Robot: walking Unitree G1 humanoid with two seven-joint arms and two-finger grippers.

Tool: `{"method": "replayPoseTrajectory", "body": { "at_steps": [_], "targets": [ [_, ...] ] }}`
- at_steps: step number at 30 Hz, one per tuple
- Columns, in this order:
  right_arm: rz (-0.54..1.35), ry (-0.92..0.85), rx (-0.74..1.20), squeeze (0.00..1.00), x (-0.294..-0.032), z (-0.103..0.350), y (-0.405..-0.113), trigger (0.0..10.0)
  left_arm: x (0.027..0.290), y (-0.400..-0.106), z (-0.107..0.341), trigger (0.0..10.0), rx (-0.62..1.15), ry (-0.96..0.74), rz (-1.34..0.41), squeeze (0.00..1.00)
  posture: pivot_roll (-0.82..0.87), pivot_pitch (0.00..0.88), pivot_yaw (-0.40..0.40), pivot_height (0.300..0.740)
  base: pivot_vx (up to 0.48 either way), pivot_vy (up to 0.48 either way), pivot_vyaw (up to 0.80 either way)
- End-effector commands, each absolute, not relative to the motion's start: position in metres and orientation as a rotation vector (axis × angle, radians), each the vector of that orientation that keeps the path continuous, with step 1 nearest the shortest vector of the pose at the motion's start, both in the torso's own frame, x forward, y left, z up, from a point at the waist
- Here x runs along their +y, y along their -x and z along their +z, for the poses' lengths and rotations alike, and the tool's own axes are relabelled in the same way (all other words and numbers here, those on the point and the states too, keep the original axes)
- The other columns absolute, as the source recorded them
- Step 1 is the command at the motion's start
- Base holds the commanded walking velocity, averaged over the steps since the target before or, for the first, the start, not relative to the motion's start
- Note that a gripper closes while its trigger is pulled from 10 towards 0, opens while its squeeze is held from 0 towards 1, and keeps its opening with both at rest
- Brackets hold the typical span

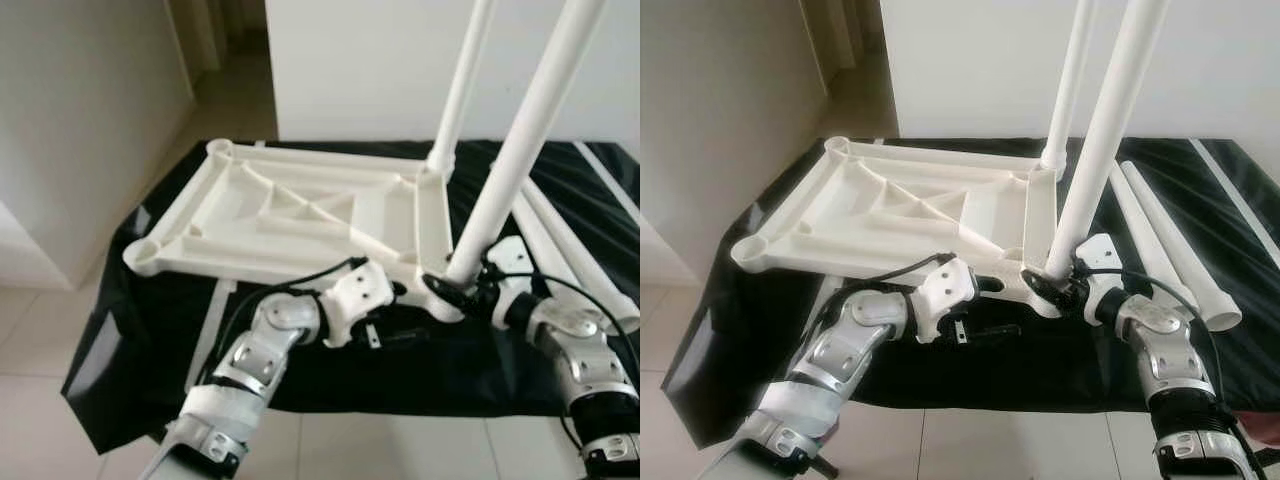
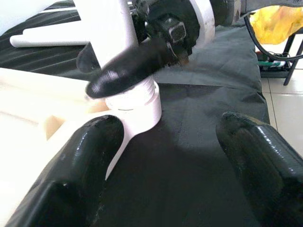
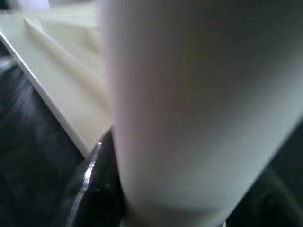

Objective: Building children table

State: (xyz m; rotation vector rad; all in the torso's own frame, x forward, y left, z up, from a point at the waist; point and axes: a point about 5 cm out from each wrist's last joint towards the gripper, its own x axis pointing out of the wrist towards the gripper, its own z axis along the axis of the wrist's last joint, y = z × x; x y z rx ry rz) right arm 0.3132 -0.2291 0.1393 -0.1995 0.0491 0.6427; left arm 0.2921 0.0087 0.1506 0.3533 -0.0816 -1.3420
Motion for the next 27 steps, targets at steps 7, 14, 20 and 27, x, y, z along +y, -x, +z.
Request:
{"method": "replayPoseTrajectory", "body": {
  "at_steps": [7, 14, 20, 27],
  "targets": [
    [0.654, 0.213, 0.096, 0.00, -0.230, 0.129, -0.307, 0.0, 0.007, -0.288, 0.148, 10.0, -0.081, -0.358, -1.338, 0.00, 0.01, 0.000, 0.042, 0.740, 0.000, 0.000, 0.00],
    [0.542, 0.119, 0.098, 0.00, -0.227, 0.125, -0.295, 10.0, 0.006, -0.283, 0.143, 10.0, -0.066, -0.343, -1.352, 0.00, 0.00, 0.000, 0.026, 0.740, 0.000, 0.000, 0.00],
    [0.405, 0.089, 0.113, 0.00, -0.217, 0.123, -0.294, 10.0, 0.003, -0.280, 0.140, 10.0, -0.062, -0.338, -1.355, 0.00, -0.01, 0.000, 0.019, 0.740, 0.000, 0.000, 0.00],
    [0.119, 0.071, 0.106, 0.00, -0.215, 0.122, -0.297, 10.0, 0.003, -0.277, 0.137, 10.0, -0.049, -0.326, -1.360, 0.00, 0.00, 0.000, 0.006, 0.740, 0.000, 0.000, 0.00]
  ]
}}
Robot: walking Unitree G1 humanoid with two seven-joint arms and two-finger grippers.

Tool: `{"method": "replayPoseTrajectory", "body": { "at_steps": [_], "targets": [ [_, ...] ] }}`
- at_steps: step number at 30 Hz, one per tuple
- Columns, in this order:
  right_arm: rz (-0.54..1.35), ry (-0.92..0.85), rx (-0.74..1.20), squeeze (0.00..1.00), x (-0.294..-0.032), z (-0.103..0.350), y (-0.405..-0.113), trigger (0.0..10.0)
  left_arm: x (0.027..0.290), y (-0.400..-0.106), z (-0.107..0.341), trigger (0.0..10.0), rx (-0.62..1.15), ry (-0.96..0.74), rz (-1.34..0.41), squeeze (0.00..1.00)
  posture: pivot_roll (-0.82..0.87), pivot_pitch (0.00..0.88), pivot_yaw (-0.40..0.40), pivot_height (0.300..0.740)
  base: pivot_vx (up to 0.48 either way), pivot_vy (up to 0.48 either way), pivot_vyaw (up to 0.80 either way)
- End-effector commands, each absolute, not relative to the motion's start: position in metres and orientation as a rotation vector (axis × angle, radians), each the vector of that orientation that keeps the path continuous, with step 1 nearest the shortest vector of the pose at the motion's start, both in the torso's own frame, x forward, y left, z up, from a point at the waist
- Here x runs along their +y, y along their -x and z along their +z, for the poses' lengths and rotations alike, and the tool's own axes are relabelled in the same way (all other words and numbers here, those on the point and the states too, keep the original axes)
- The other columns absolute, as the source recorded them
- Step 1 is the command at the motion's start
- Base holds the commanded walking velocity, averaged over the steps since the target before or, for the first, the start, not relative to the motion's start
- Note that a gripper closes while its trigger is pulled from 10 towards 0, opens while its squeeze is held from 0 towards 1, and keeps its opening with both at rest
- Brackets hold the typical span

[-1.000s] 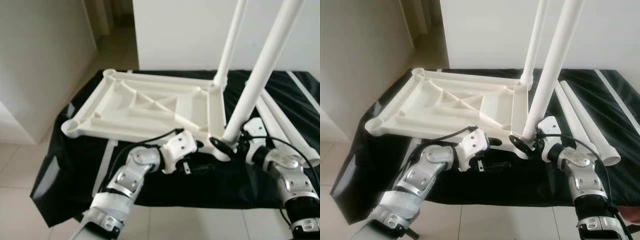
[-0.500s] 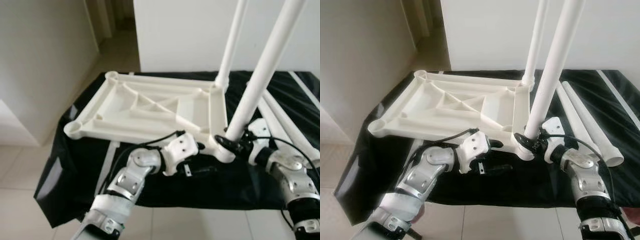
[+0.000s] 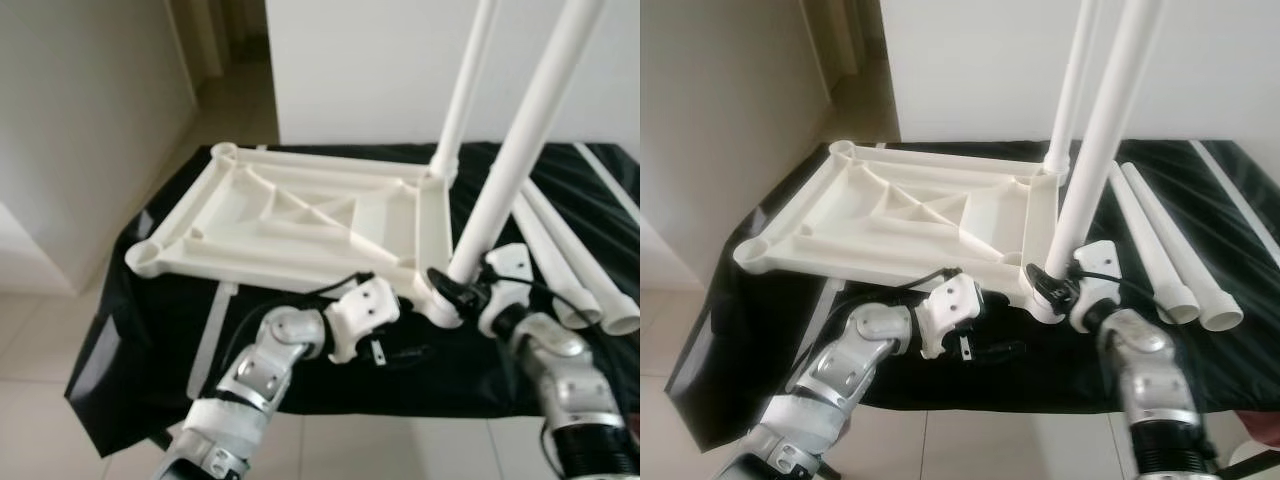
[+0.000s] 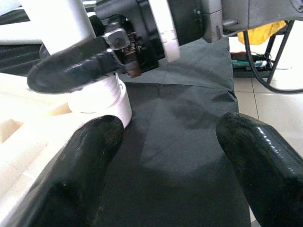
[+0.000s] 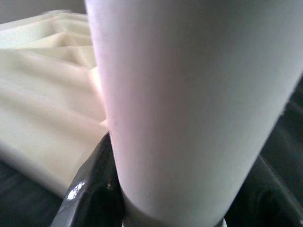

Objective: Building children table

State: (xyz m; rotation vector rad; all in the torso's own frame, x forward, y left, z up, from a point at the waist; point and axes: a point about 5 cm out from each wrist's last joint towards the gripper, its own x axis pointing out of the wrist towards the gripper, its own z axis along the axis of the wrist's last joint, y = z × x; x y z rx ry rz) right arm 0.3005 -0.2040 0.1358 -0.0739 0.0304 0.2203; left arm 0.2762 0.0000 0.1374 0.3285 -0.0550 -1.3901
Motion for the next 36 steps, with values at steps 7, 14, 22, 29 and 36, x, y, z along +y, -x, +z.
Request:
{"method": "replayPoseTrajectory", "body": {
  "at_steps": [7, 14, 22, 29, 36],
  "targets": [
    [-0.226, -0.038, 0.098, 0.00, -0.217, 0.120, -0.293, 10.0, 0.007, -0.277, 0.135, 10.0, -0.046, -0.330, -1.346, 0.00, 0.01, 0.000, -0.006, 0.740, 0.000, 0.000, 0.00],
    [-0.417, -0.210, 0.083, 0.00, -0.183, 0.116, -0.294, 10.0, 0.007, -0.276, 0.136, 10.0, -0.049, -0.331, -1.335, 0.00, 0.03, 0.000, -0.019, 0.740, 0.000, 0.000, 0.00],
    [-0.428, -0.166, 0.077, 0.00, -0.186, 0.120, -0.293, 10.0, 0.009, -0.277, 0.136, 10.0, -0.046, -0.334, -1.329, 0.00, 0.04, 0.000, -0.024, 0.740, 0.000, 0.000, 0.00],
    [-0.420, -0.163, 0.068, 0.82, -0.179, 0.122, -0.295, 10.0, 0.008, -0.276, 0.136, 10.0, -0.048, -0.331, -1.325, 0.00, 0.04, 0.000, -0.022, 0.740, 0.000, 0.000, 0.00],
    [-0.408, -0.157, 0.043, 1.00, -0.177, 0.126, -0.297, 10.0, 0.009, -0.277, 0.137, 10.0, -0.050, -0.338, -1.324, 0.00, 0.04, 0.000, -0.024, 0.740, 0.000, 0.000, 0.00]
  ]
}}
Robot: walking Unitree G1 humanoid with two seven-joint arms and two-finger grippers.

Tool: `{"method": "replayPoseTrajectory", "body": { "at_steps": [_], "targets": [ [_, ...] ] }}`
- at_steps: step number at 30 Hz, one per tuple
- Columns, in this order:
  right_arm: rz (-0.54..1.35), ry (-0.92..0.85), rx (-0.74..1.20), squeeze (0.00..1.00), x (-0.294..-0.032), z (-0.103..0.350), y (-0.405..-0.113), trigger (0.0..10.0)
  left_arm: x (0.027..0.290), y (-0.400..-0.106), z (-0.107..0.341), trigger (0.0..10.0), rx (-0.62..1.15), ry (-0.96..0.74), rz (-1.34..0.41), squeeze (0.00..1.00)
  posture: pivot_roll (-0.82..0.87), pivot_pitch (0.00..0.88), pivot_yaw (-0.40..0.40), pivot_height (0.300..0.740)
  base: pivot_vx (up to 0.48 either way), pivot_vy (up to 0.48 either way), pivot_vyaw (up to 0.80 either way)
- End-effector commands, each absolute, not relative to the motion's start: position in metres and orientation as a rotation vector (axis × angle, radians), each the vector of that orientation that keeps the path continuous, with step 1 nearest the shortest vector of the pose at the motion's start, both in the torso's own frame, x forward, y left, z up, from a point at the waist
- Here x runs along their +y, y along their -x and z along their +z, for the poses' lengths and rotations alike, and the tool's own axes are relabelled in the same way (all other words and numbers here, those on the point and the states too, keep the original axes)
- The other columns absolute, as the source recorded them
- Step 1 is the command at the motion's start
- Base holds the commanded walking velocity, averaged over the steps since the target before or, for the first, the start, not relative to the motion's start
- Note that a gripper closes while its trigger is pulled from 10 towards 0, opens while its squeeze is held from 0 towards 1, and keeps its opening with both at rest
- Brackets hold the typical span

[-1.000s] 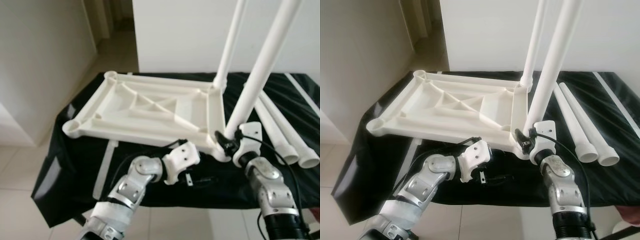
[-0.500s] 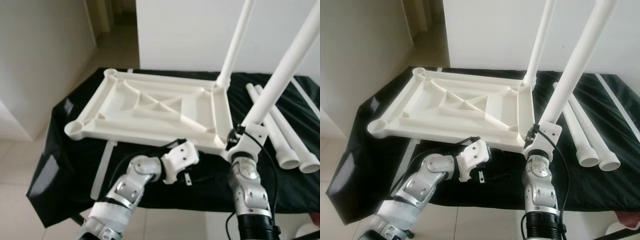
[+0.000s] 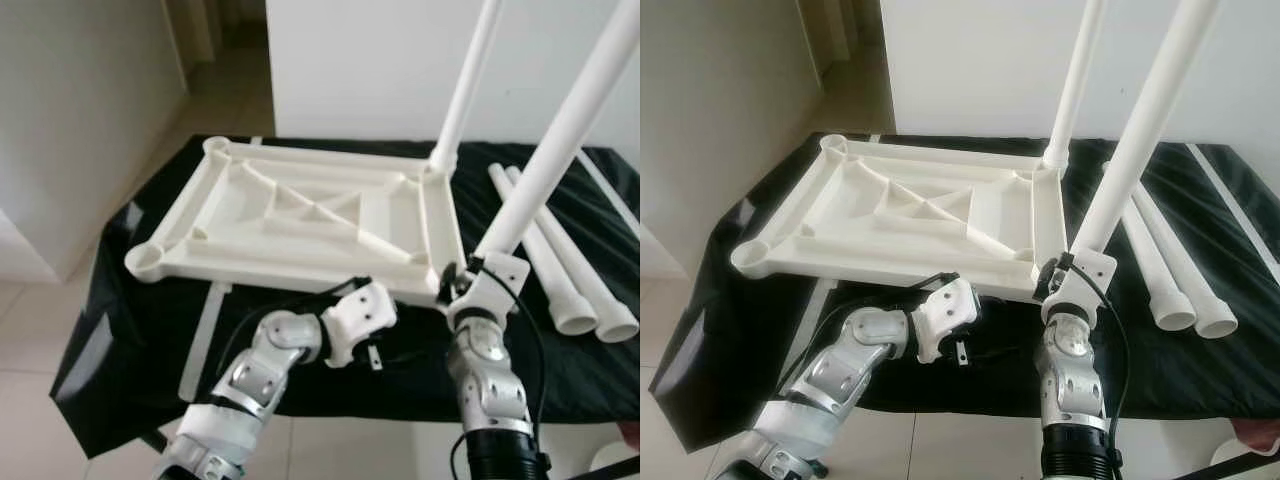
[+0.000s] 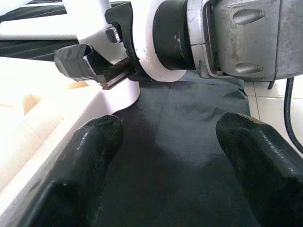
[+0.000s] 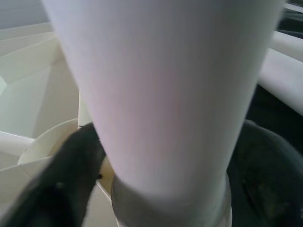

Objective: Building children table

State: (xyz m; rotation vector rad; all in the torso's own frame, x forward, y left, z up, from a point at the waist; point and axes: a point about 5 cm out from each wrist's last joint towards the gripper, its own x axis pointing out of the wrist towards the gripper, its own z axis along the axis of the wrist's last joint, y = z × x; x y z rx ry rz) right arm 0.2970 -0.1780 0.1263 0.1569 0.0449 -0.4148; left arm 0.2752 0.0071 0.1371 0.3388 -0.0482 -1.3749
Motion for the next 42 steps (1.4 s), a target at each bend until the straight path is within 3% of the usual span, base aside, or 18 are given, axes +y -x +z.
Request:
{"method": "replayPoseTrajectory", "body": {
  "at_steps": [1, 10, 11, 29, 34, 42],
  "targets": [
    [-0.408, -0.157, 0.043, 1.00, -0.177, 0.126, -0.297, 10.0, 0.009, -0.277, 0.137, 10.0, -0.050, -0.338, -1.324, 0.00, 0.04, 0.000, -0.024, 0.740, 0.000, 0.000, 0.00],
    [-0.318, -0.111, -0.017, 1.00, -0.186, 0.132, -0.293, 10.0, 0.008, -0.277, 0.138, 10.0, -0.054, -0.339, -1.324, 0.00, 0.03, 0.000, -0.019, 0.740, 0.000, 0.000, 0.00],
    [-0.299, -0.100, -0.021, 0.00, -0.187, 0.132, -0.292, 10.0, 0.008, -0.277, 0.138, 10.0, -0.053, -0.339, -1.325, 0.00, 0.03, 0.000, -0.016, 0.740, 0.000, 0.000, 0.00],
    [-0.016, 0.052, -0.027, 0.00, -0.216, 0.136, -0.299, 10.0, 0.006, -0.278, 0.140, 10.0, -0.058, -0.345, -1.337, 0.00, 0.01, 0.000, -0.002, 0.740, 0.000, 0.000, 0.00],
    [0.257, 0.134, 0.008, 0.00, -0.209, 0.134, -0.302, 10.0, 0.004, -0.278, 0.139, 10.0, -0.054, -0.351, -1.350, 0.00, 0.00, 0.000, 0.012, 0.740, 0.000, 0.000, 0.00],
    [0.311, 0.177, 0.016, 0.00, -0.213, 0.133, -0.306, 10.0, 0.005, -0.279, 0.137, 10.0, -0.050, -0.358, -1.337, 0.00, 0.01, 0.000, -0.001, 0.740, 0.000, 0.000, 0.00]
  ]
}}
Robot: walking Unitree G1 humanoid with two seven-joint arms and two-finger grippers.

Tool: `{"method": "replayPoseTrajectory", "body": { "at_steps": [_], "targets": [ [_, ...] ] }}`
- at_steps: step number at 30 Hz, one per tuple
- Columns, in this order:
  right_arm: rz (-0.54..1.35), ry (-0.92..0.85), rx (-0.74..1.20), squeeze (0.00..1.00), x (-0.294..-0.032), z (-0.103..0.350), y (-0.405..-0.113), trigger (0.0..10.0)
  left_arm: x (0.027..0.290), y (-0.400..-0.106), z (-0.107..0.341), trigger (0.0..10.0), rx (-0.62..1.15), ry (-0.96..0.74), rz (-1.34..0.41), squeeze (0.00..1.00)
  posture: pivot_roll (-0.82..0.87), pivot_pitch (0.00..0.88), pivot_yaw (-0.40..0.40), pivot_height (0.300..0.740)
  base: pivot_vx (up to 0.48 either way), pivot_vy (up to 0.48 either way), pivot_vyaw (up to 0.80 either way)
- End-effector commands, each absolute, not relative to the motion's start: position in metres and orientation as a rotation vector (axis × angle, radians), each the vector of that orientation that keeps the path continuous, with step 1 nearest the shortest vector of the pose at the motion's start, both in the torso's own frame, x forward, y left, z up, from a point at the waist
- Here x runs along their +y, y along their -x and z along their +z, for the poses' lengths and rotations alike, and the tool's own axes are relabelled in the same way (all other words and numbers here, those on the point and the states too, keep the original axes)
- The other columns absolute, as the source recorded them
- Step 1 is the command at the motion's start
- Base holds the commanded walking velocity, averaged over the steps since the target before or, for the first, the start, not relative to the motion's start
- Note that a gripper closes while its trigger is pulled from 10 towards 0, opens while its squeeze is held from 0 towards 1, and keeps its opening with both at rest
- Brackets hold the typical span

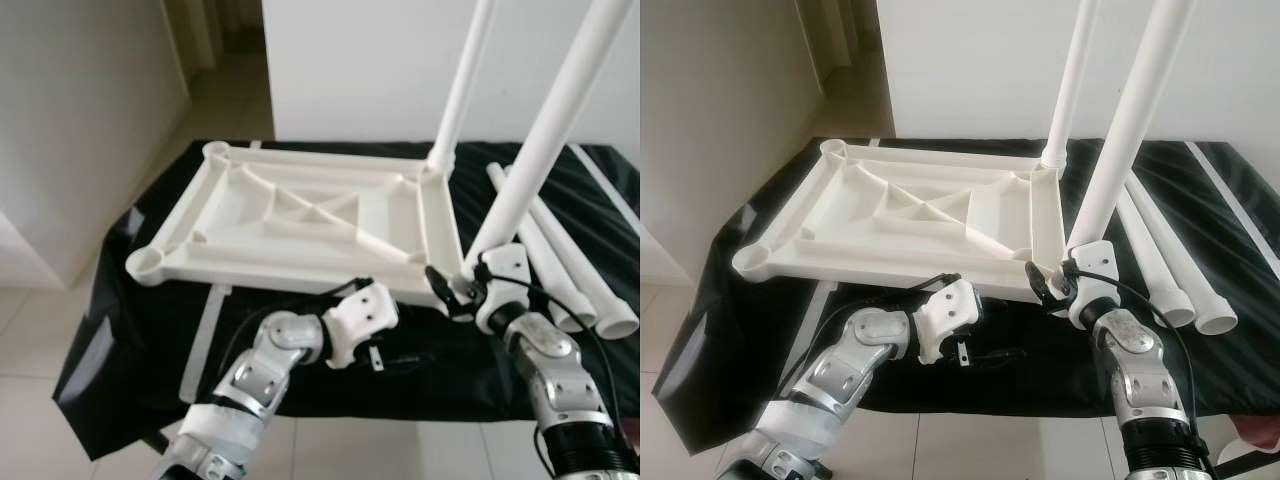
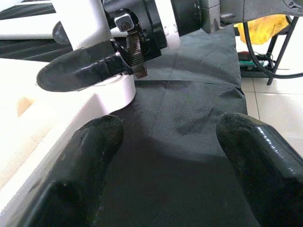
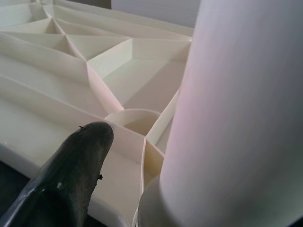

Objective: Building children table

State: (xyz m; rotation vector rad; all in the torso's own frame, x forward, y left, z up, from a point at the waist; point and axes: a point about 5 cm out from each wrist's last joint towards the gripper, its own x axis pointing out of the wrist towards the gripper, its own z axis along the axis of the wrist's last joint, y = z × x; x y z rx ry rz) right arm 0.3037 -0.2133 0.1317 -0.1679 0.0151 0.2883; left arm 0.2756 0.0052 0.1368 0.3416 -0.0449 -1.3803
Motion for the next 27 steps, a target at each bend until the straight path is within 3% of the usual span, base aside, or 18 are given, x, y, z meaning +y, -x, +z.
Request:
{"method": "replayPoseTrajectory", "body": {
  "at_steps": [1, 7, 8, 9, 10, 21, 22, 23, 27],
  "targets": [
    [0.311, 0.177, 0.016, 0.00, -0.213, 0.133, -0.306, 10.0, 0.005, -0.279, 0.137, 10.0, -0.050, -0.358, -1.337, 0.00, 0.01, 0.000, -0.001, 0.740, 0.000, 0.000, 0.00],
    [0.341, 0.191, 0.018, 0.00, -0.216, 0.133, -0.308, 10.0, 0.004, -0.278, 0.137, 10.0, -0.052, -0.355, -1.332, 0.00, 0.01, 0.000, -0.005, 0.740, 0.000, 0.000, 0.00],
    [0.344, 0.199, 0.017, 0.00, -0.218, 0.133, -0.309, 4.7, 0.004, -0.279, 0.137, 10.0, -0.052, -0.355, -1.330, 0.00, 0.01, 0.000, -0.005, 0.740, 0.000, 0.000, 0.00],
    [0.346, 0.206, 0.017, 0.00, -0.218, 0.134, -0.310, 0.1, 0.004, -0.279, 0.137, 10.0, -0.053, -0.355, -1.329, 0.00, 0.01, 0.000, -0.007, 0.740, 0.000, 0.000, 0.00],
    [0.345, 0.211, 0.017, 0.00, -0.220, 0.134, -0.311, 0.0, 0.005, -0.279, 0.137, 10.0, -0.052, -0.356, -1.327, 0.00, 0.02, 0.000, -0.007, 0.740, 0.000, 0.000, 0.00],
    [0.278, 0.168, 0.025, 0.00, -0.218, 0.127, -0.309, 0.0, 0.008, -0.279, 0.136, 10.0, -0.047, -0.355, -1.318, 0.00, 0.02, 0.000, -0.004, 0.740, 0.000, 0.000, 0.00],
    [0.255, 0.147, 0.025, 0.00, -0.217, 0.126, -0.309, 4.5, 0.008, -0.279, 0.136, 10.0, -0.046, -0.358, -1.317, 0.00, 0.02, 0.000, 0.003, 0.740, 0.000, 0.000, 0.00],
    [0.207, 0.116, 0.027, 0.00, -0.214, 0.124, -0.309, 10.0, 0.009, -0.280, 0.135, 10.0, -0.042, -0.364, -1.312, 0.00, 0.02, 0.000, 0.004, 0.740, 0.000, 0.000, 0.00],
    [0.112, 0.078, 0.024, 0.00, -0.210, 0.122, -0.310, 10.0, 0.011, -0.282, 0.132, 10.0, -0.029, -0.375, -1.299, 0.00, 0.02, 0.000, 0.001, 0.740, 0.000, 0.000, 0.00]
  ]
}}
